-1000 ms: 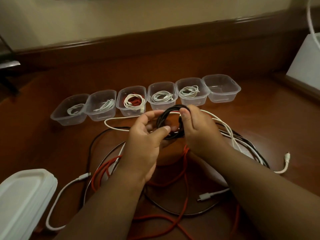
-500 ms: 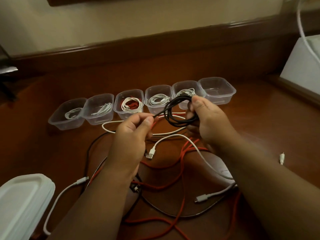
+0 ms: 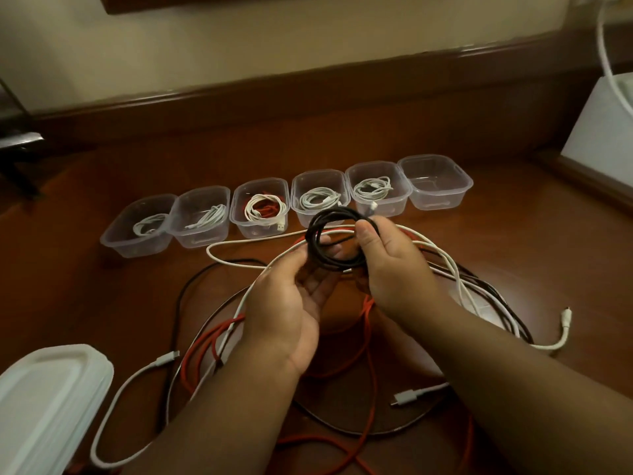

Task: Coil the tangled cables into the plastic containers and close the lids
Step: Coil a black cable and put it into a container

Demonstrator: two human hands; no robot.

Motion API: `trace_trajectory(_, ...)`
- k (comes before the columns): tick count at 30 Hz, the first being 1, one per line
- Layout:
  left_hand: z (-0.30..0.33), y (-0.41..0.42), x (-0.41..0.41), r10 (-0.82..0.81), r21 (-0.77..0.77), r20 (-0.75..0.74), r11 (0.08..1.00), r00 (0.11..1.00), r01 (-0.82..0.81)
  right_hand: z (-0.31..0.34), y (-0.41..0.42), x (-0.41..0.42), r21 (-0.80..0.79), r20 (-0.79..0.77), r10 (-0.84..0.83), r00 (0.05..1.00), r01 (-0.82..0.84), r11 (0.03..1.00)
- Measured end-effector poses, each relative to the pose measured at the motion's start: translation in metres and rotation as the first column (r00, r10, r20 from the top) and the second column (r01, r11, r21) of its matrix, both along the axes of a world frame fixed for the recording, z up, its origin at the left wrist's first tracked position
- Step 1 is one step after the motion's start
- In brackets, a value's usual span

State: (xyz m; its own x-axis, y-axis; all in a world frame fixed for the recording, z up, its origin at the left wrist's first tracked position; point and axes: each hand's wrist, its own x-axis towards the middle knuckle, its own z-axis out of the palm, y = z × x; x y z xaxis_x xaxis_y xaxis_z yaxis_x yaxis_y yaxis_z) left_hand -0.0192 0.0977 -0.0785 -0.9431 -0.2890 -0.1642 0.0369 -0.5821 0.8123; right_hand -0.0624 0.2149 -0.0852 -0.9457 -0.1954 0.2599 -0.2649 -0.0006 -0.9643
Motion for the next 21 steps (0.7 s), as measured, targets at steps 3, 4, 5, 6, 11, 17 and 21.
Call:
trace_trajectory(3,0.0,0.005,0.006,-0.033,-0.051,-0.053,0.998,0.998,0.03,0.0,0.002,-0.001,0.092,-0.046,-0.09,0.995,0.093,0.991)
trace_trajectory(4,-0.001,0.008,0.007,-0.056,-0.127,-0.079,0.991,0.995,0.045,0.0,0.002,-0.002,0.118,-0.043,-0.101,0.994,0.105,0.987)
trace_trajectory(5,-0.001,0.01,0.009,-0.071,-0.185,-0.099,0.981,0.993,0.051,-0.001,0.003,-0.003,0.139,-0.038,-0.102,0.994,0.106,0.985)
trace_trajectory(6,0.0,0.012,0.009,-0.07,-0.213,-0.111,0.976,0.991,0.045,0.0,0.002,-0.002,0.145,-0.034,-0.093,0.995,0.097,0.985)
trace_trajectory(11,0.003,0.008,0.01,-0.113,0.0,-0.14,0.994,0.984,0.114,0.0,0.0,-0.005,0.19,0.019,-0.048,0.999,0.044,0.981)
trace_trajectory(17,0.002,0.008,0.009,-0.187,0.064,-0.149,0.978,0.971,0.198,0.003,0.002,-0.007,0.001,0.24,0.104,0.965,-0.108,0.994)
trace_trajectory(21,0.001,0.007,0.009,-0.256,-0.067,-0.114,0.966,0.96,0.25,0.002,0.003,-0.009,-0.033,0.238,0.174,0.955,-0.171,0.985)
